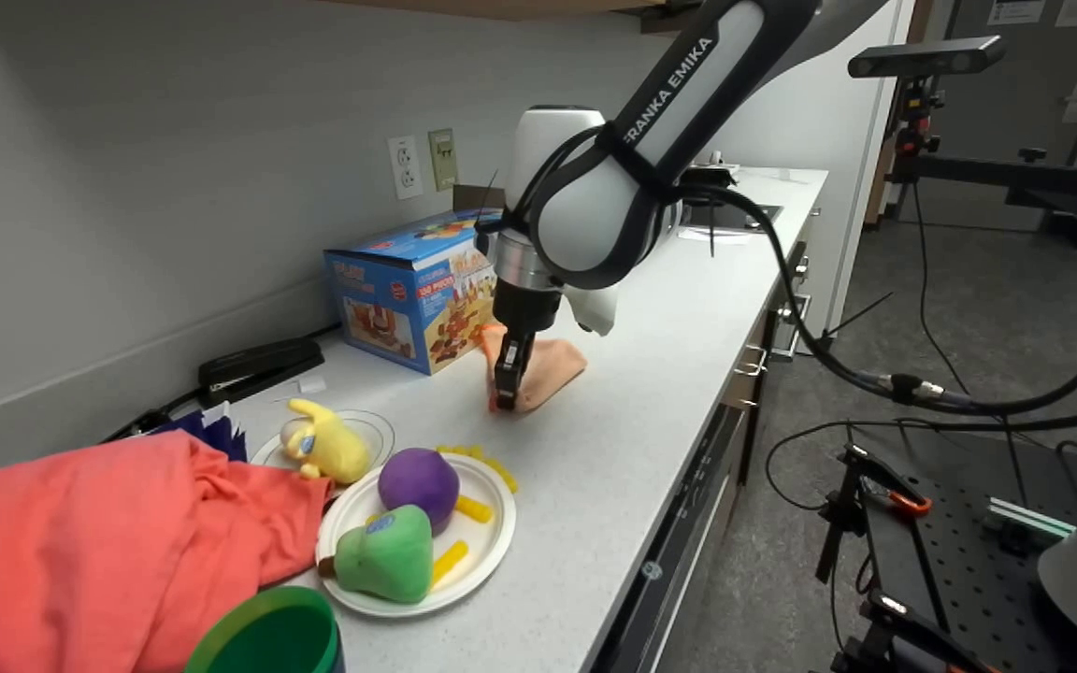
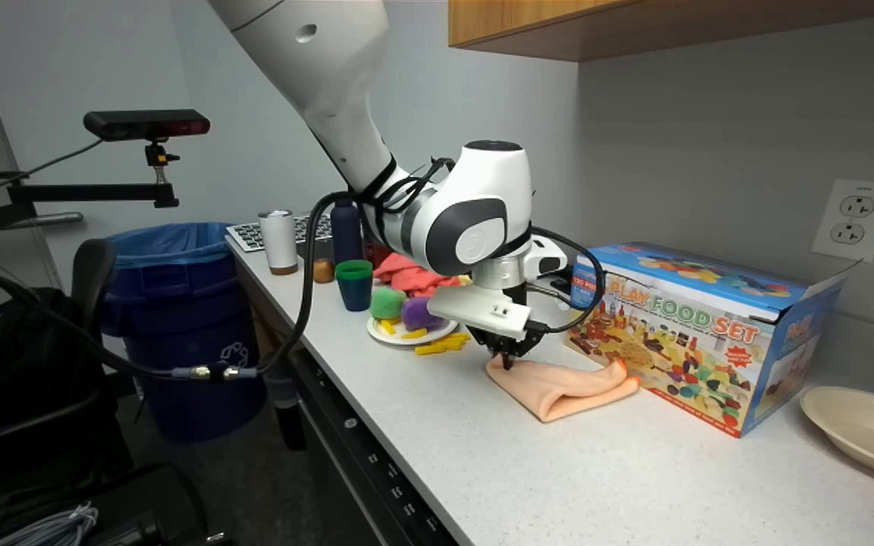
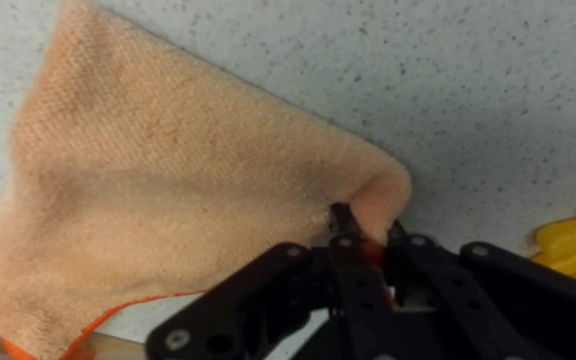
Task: Fold the peach towel into a triangle thrice
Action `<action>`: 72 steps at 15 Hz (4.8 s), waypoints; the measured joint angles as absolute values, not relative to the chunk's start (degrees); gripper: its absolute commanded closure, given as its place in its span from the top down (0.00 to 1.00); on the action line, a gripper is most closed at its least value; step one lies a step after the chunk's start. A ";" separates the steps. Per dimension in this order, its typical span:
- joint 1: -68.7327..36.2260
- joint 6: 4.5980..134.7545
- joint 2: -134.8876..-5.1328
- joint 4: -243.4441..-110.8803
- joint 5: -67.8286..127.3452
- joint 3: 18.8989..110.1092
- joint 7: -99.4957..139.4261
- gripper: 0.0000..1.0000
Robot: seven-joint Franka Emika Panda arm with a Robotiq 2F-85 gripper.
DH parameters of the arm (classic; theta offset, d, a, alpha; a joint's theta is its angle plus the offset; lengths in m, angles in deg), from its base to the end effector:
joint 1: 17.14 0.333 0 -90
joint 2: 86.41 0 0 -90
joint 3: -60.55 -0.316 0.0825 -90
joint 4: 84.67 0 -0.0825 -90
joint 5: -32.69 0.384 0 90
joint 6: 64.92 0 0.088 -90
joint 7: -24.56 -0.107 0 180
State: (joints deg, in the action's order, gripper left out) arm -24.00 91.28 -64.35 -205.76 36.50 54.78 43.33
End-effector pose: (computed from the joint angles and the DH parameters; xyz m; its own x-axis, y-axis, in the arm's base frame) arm 0.6012 -0.0153 0.2537 0.9439 0.2299 0.2369 0.2370 -0.9715 -0.0014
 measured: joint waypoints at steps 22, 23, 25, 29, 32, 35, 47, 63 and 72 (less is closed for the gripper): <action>-24.82 72.48 -71.54 -201.37 54.39 55.80 43.75 0.02; -24.85 73.61 -71.32 -201.45 54.23 56.50 44.28 0.02; -25.22 75.87 -70.67 -201.48 54.25 57.64 45.54 0.02; -26.83 80.91 -69.36 -201.48 54.26 58.67 47.87 0.02; -28.00 84.60 -68.80 -201.48 54.26 58.74 48.83 0.02; -28.58 89.21 -68.75 -201.53 53.20 58.99 48.90 0.02; -15.17 104.14 -67.69 -205.60 14.27 80.12 23.15 0.47; -3.25 101.49 -68.37 -206.11 6.53 88.80 8.30 1.00; -5.21 88.82 -82.41 -210.39 6.33 80.46 0.18 1.00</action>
State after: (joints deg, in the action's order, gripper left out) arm -5.21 88.82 -82.41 -210.39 6.33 80.46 0.18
